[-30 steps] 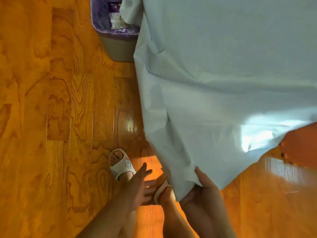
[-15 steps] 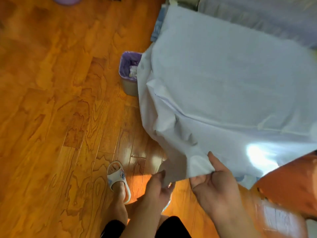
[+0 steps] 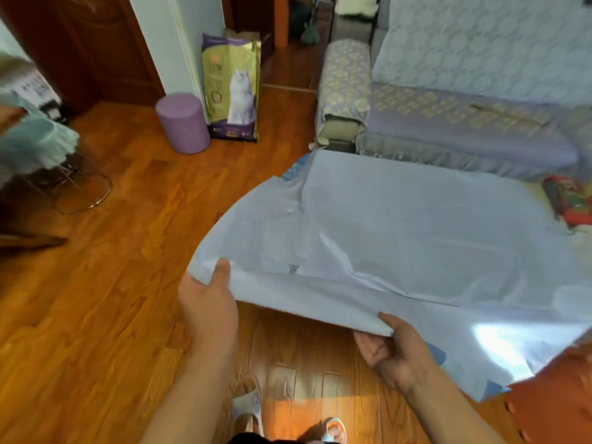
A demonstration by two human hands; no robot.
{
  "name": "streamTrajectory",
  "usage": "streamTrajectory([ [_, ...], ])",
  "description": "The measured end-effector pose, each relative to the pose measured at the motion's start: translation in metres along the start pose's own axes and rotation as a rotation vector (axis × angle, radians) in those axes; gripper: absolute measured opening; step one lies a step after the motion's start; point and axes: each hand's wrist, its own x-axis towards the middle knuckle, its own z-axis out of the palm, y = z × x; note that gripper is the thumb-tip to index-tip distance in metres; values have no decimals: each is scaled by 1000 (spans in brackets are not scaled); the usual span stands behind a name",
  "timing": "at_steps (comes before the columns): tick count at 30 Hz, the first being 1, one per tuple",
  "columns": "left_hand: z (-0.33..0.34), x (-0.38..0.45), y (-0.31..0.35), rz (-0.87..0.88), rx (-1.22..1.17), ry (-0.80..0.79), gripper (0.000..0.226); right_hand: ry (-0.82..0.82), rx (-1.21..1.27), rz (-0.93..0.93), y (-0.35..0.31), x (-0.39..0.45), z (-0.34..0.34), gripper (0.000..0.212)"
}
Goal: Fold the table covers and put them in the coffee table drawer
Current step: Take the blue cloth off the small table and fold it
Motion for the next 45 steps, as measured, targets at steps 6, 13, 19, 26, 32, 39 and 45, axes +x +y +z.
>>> streamTrajectory([
  [6, -44, 21, -15, -258, 47, 148, 19, 254, 228, -65, 22, 28, -46, 37],
  [13, -74, 82, -20, -610, 53, 56, 25, 492, 1, -528, 42, 22, -35, 20],
  [19, -79, 105, -16, -612, 64, -126, 22, 508, 27, -511, 50, 15, -29, 8],
  [26, -64, 83, 13, -448, 12, -256, 27, 474, 274, -390, 61, 16, -39, 13],
  [32, -36, 74, 38, -401, -198, -300, 28, 354, 535, -299, 44, 46, -63, 34],
  [39, 14, 90, 57, -389, -451, -271, 32, 330, 488, -238, -33, 83, -89, 18],
  [45, 61, 102, 54, -325, -687, -124, 32, 319, 208, -272, -154, 70, -90, 16],
])
